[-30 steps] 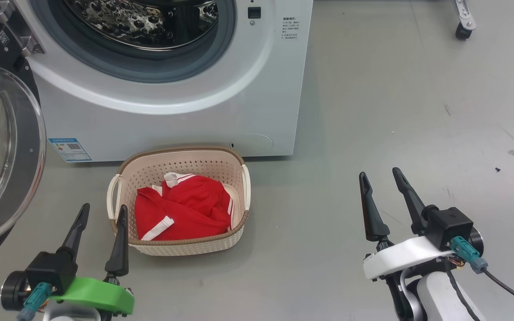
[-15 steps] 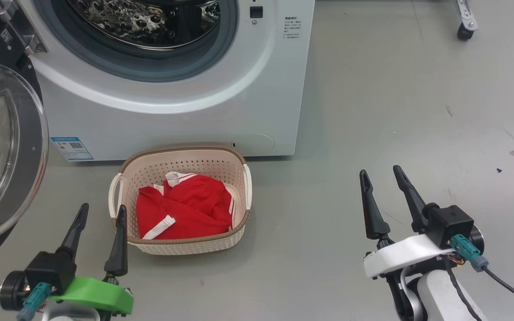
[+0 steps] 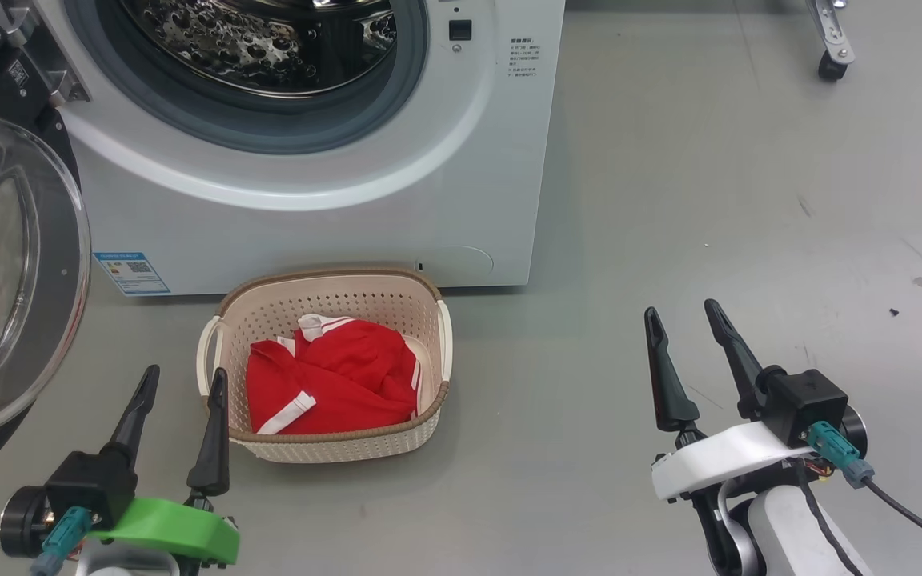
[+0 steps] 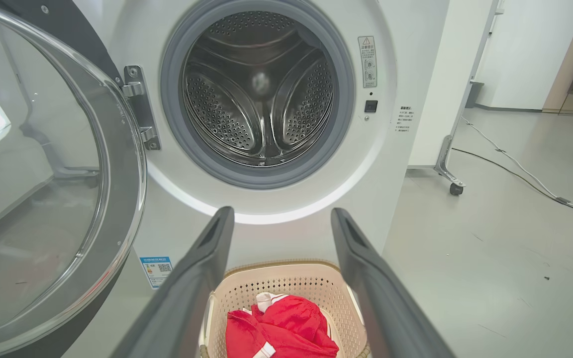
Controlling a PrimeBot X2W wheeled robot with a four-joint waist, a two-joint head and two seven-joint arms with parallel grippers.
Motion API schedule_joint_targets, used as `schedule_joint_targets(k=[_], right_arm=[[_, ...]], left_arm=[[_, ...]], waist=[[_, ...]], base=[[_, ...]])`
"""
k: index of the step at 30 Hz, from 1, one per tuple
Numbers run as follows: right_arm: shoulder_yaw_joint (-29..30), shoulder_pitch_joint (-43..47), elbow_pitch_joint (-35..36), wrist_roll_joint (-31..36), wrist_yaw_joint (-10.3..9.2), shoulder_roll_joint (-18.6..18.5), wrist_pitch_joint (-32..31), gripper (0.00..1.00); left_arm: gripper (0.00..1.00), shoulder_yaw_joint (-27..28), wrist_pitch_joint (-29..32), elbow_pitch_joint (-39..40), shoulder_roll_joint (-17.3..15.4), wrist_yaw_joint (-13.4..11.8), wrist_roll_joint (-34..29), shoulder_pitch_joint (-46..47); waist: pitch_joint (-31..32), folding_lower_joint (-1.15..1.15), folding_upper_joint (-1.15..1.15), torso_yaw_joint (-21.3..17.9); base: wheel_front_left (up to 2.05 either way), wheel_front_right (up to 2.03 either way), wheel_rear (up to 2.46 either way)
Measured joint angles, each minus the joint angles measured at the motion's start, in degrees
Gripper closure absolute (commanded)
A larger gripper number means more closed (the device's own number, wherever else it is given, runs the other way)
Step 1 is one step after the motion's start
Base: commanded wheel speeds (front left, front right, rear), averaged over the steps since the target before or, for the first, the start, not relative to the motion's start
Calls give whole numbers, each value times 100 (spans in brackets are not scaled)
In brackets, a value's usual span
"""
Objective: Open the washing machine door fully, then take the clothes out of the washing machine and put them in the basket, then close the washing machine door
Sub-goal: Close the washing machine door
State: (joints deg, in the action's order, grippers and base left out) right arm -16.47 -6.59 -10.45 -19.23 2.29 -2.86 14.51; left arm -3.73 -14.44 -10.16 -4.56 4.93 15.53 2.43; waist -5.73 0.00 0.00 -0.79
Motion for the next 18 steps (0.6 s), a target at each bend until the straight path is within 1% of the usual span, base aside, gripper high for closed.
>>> schedule_joint_targets(k=[12,18], right_arm=[[-12,1,-3,-102,-2,0,0,0],[33,4,2,-99,-48,1,0,0]], left_arm=[[0,8,0,0,3,41,-11,-1],[0,-21,0,0,11,43,-53,-1]], waist=[[18,0,0,5],[9,0,0,46]], base=[[0,0,0],[0,0,0]])
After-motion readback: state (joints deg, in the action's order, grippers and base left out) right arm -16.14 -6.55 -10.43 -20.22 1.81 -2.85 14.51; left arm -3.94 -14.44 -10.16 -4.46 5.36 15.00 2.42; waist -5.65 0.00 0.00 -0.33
